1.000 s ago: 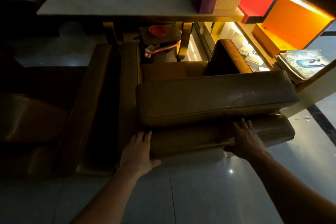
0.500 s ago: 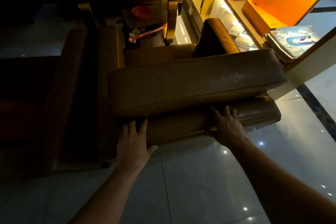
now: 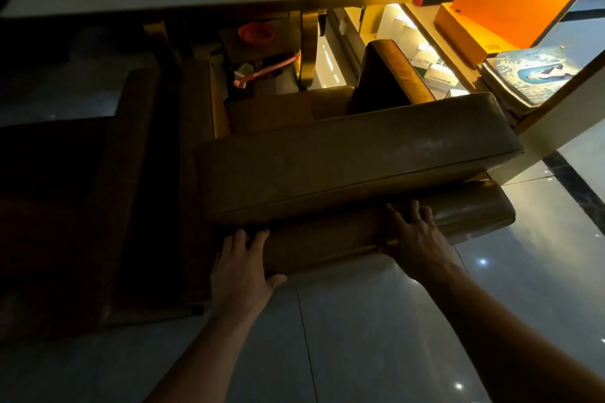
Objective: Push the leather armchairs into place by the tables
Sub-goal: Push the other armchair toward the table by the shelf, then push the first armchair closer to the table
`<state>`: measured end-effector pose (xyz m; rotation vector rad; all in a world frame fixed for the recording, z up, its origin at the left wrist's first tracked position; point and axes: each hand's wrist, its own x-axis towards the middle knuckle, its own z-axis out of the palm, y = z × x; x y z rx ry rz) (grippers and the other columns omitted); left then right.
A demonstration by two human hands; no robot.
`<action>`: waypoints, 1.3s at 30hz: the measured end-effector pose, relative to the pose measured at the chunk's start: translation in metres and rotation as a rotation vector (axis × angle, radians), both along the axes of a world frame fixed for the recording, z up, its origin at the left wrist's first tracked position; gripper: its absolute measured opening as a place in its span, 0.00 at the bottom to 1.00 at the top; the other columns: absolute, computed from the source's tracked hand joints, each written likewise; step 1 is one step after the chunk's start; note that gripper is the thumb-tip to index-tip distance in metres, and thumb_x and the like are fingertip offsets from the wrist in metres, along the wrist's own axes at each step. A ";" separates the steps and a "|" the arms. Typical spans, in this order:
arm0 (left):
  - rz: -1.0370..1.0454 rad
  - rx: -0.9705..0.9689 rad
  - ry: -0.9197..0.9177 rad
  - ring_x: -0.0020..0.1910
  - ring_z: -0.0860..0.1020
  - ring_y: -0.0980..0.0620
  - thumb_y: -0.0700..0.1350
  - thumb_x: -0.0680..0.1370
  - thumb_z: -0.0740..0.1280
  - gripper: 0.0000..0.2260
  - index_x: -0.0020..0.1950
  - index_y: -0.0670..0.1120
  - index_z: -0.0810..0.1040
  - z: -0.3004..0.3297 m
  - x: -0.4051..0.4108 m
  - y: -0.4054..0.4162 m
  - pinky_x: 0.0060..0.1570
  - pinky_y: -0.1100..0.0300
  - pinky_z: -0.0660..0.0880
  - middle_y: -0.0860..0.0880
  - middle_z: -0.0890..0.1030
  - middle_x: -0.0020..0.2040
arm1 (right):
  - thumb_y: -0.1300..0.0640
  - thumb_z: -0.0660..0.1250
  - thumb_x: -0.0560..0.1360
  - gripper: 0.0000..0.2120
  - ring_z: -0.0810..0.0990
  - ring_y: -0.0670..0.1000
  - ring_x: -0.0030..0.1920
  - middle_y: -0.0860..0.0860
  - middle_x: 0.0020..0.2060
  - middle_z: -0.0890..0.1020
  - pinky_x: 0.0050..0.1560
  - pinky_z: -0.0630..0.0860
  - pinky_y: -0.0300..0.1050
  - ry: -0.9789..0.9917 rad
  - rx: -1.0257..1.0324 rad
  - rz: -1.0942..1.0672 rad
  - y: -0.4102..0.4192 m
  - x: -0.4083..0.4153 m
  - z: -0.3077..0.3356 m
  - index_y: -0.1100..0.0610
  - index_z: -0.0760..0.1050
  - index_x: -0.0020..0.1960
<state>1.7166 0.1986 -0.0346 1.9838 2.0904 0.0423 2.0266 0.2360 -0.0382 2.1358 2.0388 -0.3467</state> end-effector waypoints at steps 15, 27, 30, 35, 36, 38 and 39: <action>-0.118 -0.098 -0.122 0.74 0.60 0.46 0.59 0.75 0.69 0.34 0.77 0.58 0.57 0.027 -0.062 -0.017 0.70 0.49 0.65 0.53 0.61 0.76 | 0.35 0.69 0.70 0.48 0.59 0.69 0.68 0.64 0.72 0.56 0.63 0.72 0.63 -0.023 -0.056 -0.048 -0.002 -0.012 0.004 0.47 0.47 0.79; 0.198 0.065 -0.096 0.68 0.69 0.52 0.69 0.74 0.63 0.31 0.73 0.57 0.66 0.066 -0.300 -0.096 0.65 0.52 0.70 0.54 0.71 0.69 | 0.36 0.63 0.75 0.30 0.76 0.52 0.59 0.49 0.66 0.71 0.52 0.76 0.47 0.359 -0.081 0.222 -0.061 -0.325 0.056 0.45 0.61 0.74; 0.238 0.147 -0.068 0.62 0.74 0.51 0.70 0.72 0.61 0.29 0.68 0.56 0.71 0.066 -0.377 -0.115 0.57 0.53 0.73 0.54 0.76 0.63 | 0.34 0.62 0.75 0.34 0.73 0.52 0.64 0.49 0.68 0.69 0.60 0.74 0.49 0.402 -0.089 0.303 -0.075 -0.412 0.060 0.46 0.59 0.75; 0.328 0.163 -0.013 0.61 0.74 0.50 0.70 0.73 0.61 0.28 0.66 0.56 0.72 0.053 -0.529 -0.151 0.56 0.50 0.75 0.52 0.76 0.62 | 0.35 0.63 0.73 0.28 0.75 0.52 0.58 0.48 0.63 0.72 0.54 0.76 0.50 0.440 -0.085 0.354 -0.111 -0.551 0.051 0.42 0.63 0.68; 0.334 0.152 -0.009 0.61 0.74 0.49 0.71 0.72 0.61 0.29 0.66 0.55 0.72 0.049 -0.561 -0.158 0.55 0.48 0.75 0.51 0.76 0.62 | 0.36 0.64 0.72 0.28 0.74 0.52 0.58 0.48 0.63 0.71 0.54 0.76 0.51 0.439 -0.082 0.345 -0.118 -0.575 0.047 0.41 0.61 0.69; 0.332 0.128 -0.004 0.59 0.75 0.46 0.72 0.70 0.61 0.32 0.66 0.53 0.74 0.042 -0.621 -0.170 0.53 0.46 0.75 0.48 0.77 0.60 | 0.39 0.67 0.72 0.35 0.71 0.53 0.64 0.49 0.70 0.66 0.58 0.76 0.51 0.426 -0.054 0.312 -0.131 -0.617 0.041 0.40 0.55 0.74; 0.334 0.115 0.002 0.59 0.75 0.44 0.72 0.69 0.61 0.33 0.66 0.52 0.74 0.041 -0.647 -0.174 0.53 0.45 0.74 0.47 0.77 0.60 | 0.39 0.67 0.72 0.38 0.69 0.55 0.67 0.50 0.73 0.63 0.61 0.75 0.53 0.415 -0.028 0.293 -0.137 -0.635 0.039 0.40 0.52 0.76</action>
